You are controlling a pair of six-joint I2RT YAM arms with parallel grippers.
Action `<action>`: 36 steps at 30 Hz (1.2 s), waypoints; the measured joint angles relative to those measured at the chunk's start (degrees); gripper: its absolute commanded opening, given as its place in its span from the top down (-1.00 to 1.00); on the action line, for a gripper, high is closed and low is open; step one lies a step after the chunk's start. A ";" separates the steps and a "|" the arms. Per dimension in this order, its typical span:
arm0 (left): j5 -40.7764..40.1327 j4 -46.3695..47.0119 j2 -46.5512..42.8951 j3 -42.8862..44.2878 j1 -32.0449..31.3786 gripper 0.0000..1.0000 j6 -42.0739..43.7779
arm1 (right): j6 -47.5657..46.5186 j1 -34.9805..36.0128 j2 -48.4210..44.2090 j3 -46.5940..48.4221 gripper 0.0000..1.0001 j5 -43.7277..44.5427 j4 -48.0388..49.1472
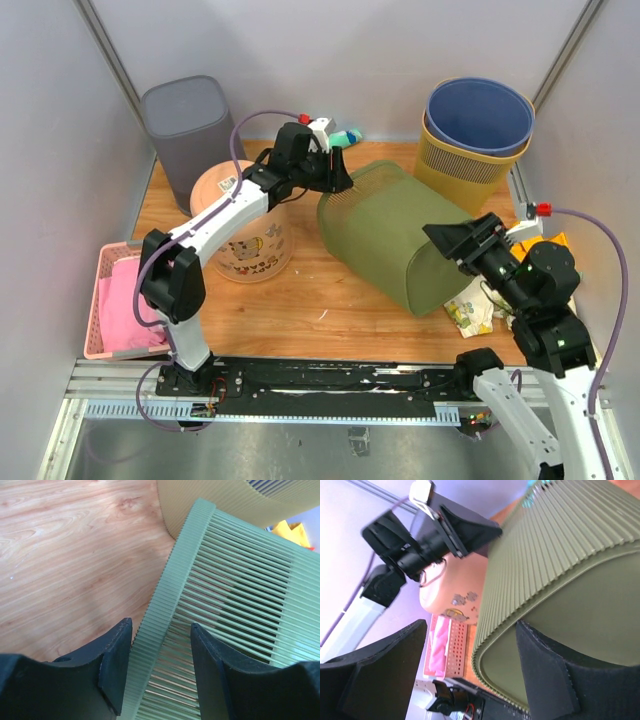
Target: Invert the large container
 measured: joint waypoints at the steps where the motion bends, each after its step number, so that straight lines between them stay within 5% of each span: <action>1: -0.44 0.33 0.07 -0.28 0.04 -0.08 -0.35 | -0.37 0.00 1.01 0.46 -0.46 -0.02 1.51; 11: -0.68 1.79 2.36 -1.22 -0.15 -0.52 -4.04 | -2.95 0.24 14.32 1.90 -0.47 -1.66 23.19; 19: -0.13 -6.49 6.29 2.89 -2.40 -0.68 -3.50 | -5.38 2.99 27.08 4.28 -0.47 -2.12 27.58; 27: -5.22 -13.94 4.02 9.42 0.66 -0.74 -1.14 | -12.11 3.13 27.71 12.94 -0.51 -0.63 17.49; 36: -6.47 -15.61 -11.39 12.81 1.62 -0.85 2.58 | -25.03 2.36 8.55 13.75 -0.68 20.63 -0.87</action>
